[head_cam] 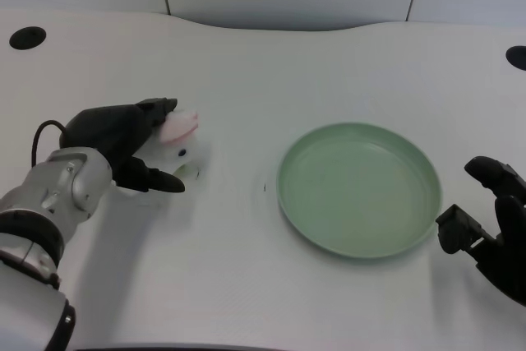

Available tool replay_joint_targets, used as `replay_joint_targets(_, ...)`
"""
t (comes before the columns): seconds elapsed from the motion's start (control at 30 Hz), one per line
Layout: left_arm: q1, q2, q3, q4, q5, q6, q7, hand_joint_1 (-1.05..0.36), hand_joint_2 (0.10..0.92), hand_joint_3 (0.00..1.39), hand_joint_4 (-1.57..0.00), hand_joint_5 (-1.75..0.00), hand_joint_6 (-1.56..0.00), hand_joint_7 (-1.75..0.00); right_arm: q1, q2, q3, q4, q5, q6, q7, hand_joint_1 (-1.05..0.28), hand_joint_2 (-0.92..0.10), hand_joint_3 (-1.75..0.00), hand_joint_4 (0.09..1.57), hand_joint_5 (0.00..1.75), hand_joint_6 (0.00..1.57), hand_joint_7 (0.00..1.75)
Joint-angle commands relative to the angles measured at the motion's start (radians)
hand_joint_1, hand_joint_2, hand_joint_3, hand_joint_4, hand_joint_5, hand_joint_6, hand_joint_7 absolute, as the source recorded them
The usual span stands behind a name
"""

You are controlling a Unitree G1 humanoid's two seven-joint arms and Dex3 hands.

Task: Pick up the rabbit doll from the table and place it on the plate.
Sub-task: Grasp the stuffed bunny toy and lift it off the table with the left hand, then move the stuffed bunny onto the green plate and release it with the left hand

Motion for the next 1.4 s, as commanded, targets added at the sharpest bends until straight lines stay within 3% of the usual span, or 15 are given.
replay_joint_targets(0.03,-0.001,-0.008,0.000,0.013,0.002,0.010,0.038,-0.87,0.869,0.00,-0.69,-0.16,-0.45,-0.05,0.015,-0.003,-0.003,-0.019,0.015,0.001,-0.010,-0.67,-0.92,-0.17,0.60,1.75,0.64,1.36)
replay_joint_targets(0.13,0.000,-0.027,0.022,0.015,-0.021,0.023,0.055,-0.81,0.861,0.00,-0.84,-0.22,-0.64,-0.11,0.016,-0.002,0.000,-0.020,0.017,0.001,-0.012,-0.67,-0.92,-0.16,0.61,1.75,0.64,1.35)
replay_joint_targets(0.2,0.002,-0.040,0.041,0.016,-0.039,0.032,0.064,-0.78,0.860,0.00,-0.71,-0.81,-0.77,-0.28,0.017,-0.003,0.001,-0.019,0.019,-0.001,-0.012,-0.67,-0.92,-0.15,0.61,1.75,0.65,1.34)
replay_joint_targets(0.27,0.005,-0.063,0.055,0.018,-0.049,0.045,0.095,-0.74,0.873,0.00,-0.64,-1.25,-0.83,-0.53,0.019,-0.003,0.002,-0.020,0.026,0.004,-0.005,-0.67,-0.92,-0.16,0.61,1.75,0.65,1.33)
replay_joint_targets(0.33,0.008,-0.077,0.053,0.018,-0.042,0.050,0.129,-0.70,0.885,0.00,-0.63,-1.43,-0.76,-0.86,0.022,-0.002,0.003,-0.025,0.030,0.003,-0.003,-0.67,-0.92,-0.16,0.60,1.75,0.65,1.33)
replay_joint_targets(0.43,0.011,-0.082,0.050,0.020,-0.039,0.041,0.151,-0.62,0.876,0.00,-0.80,-1.46,-0.81,-1.09,0.028,0.003,0.004,-0.038,0.030,-0.004,-0.009,-0.67,-0.92,-0.16,0.61,1.75,0.66,1.33)
replay_joint_targets(0.53,0.009,-0.082,0.052,0.021,-0.041,0.049,0.144,-0.53,0.886,0.00,-0.89,-1.36,-0.86,-1.05,0.034,0.009,0.003,-0.052,0.036,0.001,-0.016,-0.68,-0.92,-0.14,0.62,1.75,0.68,1.31)
replay_joint_targets(0.67,-0.001,-0.075,0.058,0.021,-0.043,0.043,0.148,-0.52,0.897,0.00,-0.85,-1.52,-0.78,-1.27,0.037,0.010,0.007,-0.066,0.044,0.006,-0.015,-0.68,-0.92,-0.14,0.62,1.75,0.67,1.30)
replay_joint_targets(0.83,-0.019,-0.067,0.063,0.019,-0.045,0.032,0.132,-0.53,0.910,0.00,-0.86,-1.46,-0.78,-1.22,0.040,0.008,0.012,-0.076,0.047,0.010,-0.023,-0.68,-0.92,-0.14,0.61,1.75,0.67,1.30)
replay_joint_targets(0.93,-0.048,-0.054,0.062,0.015,-0.042,0.006,0.133,-0.52,0.901,0.00,-0.85,-1.52,-0.76,-1.23,0.030,0.005,0.008,-0.063,0.051,0.012,-0.022,-0.67,-0.92,-0.15,0.60,1.75,0.66,1.29)
replay_joint_targets(1.17,-0.118,-0.033,0.034,0.010,-0.012,-0.043,0.147,-0.55,0.915,0.00,-0.75,-1.73,-0.63,-1.48,0.013,0.002,0.005,-0.037,0.051,0.004,-0.021,-0.67,-0.92,-0.13,0.61,1.75,0.67,1.30)
replay_joint_targets(1.23,-0.134,-0.029,0.032,0.009,-0.009,-0.061,0.148,-0.55,0.916,0.00,-0.75,-1.64,-0.74,-1.02,0.008,0.001,0.004,-0.028,0.052,0.006,-0.020,-0.67,-0.92,-0.13,0.60,1.75,0.66,1.29)
replay_joint_targets(1.27,-0.142,-0.028,0.030,0.009,-0.008,-0.065,0.150,-0.54,0.906,0.00,-0.78,-1.56,-0.81,-0.91,0.005,0.001,0.003,-0.024,0.053,0.008,-0.021,-0.67,-0.92,-0.13,0.60,1.75,0.66,1.28)
replay_joint_targets(1.3,-0.151,-0.028,0.029,0.009,-0.008,-0.070,0.149,-0.56,0.911,0.00,-0.81,-1.52,-0.83,-0.97,0.003,0.001,0.002,-0.021,0.052,0.006,-0.022,-0.67,-0.92,-0.12,0.59,1.75,0.67,1.27)
replay_joint_targets(1.4,-0.170,-0.029,0.030,0.008,-0.014,-0.087,0.144,-0.57,0.912,0.00,-0.81,-1.67,-0.73,-1.43,-0.003,0.001,0.003,-0.015,0.049,0.001,-0.023,-0.67,-0.92,-0.12,0.59,1.75,0.68,1.27)
